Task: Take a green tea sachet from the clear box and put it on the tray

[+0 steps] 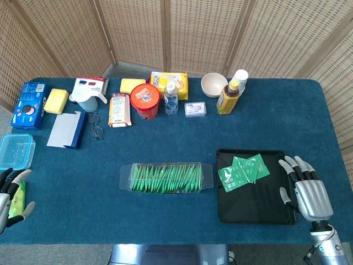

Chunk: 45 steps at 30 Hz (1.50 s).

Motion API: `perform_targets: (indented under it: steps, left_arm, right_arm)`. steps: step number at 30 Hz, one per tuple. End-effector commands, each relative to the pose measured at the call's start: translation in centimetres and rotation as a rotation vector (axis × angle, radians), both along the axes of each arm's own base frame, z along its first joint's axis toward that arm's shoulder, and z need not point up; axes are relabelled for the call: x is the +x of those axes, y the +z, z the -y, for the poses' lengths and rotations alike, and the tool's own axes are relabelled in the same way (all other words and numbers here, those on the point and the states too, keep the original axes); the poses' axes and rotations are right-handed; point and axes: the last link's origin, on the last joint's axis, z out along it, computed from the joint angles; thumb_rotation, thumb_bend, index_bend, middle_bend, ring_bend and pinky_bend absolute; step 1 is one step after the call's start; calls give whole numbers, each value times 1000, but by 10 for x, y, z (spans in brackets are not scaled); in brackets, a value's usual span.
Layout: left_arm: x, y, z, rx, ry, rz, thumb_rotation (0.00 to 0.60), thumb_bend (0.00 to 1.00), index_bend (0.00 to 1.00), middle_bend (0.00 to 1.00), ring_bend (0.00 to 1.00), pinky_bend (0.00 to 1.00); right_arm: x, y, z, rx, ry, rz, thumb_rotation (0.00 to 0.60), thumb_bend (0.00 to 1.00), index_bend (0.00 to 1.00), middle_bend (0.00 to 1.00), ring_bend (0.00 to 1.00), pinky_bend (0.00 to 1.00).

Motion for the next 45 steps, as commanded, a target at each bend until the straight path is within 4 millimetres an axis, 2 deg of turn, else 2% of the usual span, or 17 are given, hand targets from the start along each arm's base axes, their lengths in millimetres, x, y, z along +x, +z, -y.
perform_targets:
  steps: [1, 9, 13, 20, 23, 33, 40, 45]
  left_arm:
    - [0, 0, 0, -4, 4, -1, 600, 267, 133, 165, 77, 248]
    - [1, 3, -1, 11, -8, 2, 600, 267, 133, 165, 77, 248]
    - [3, 8, -3, 21, -21, 2, 600, 267, 133, 166, 77, 248]
    - [7, 14, -12, 26, -44, 3, 600, 267, 133, 166, 77, 248]
    - [7, 16, -16, 23, -47, 10, 600, 267, 133, 165, 77, 248]
    - [6, 18, -27, 19, -57, 4, 600, 267, 133, 165, 76, 248]
    - [1, 13, -30, 11, -41, 16, 600, 267, 133, 165, 76, 248]
    - [-2, 14, -32, 15, -37, 18, 600, 267, 133, 165, 75, 248]
  right_arm:
    - [-1, -1, 1, 5, -3, 3, 600, 452, 118, 111, 49, 133]
    - [3, -2, 2, 21, 16, 28, 600, 452, 110, 105, 49, 133]
    - [19, 1, 6, 52, 89, 86, 600, 451, 104, 100, 48, 132]
    - [67, 0, 17, 198, 267, 158, 600, 451, 63, 82, 46, 132]
    - [89, -8, 21, 280, 330, 180, 600, 450, 21, 79, 46, 133]
    - [149, -43, 40, 455, 447, 164, 600, 395, 0, 53, 44, 132]
    - [174, -69, 60, 449, 442, 126, 600, 390, 0, 32, 42, 132]
    - [185, -88, 67, 469, 425, 107, 600, 389, 0, 16, 32, 132]
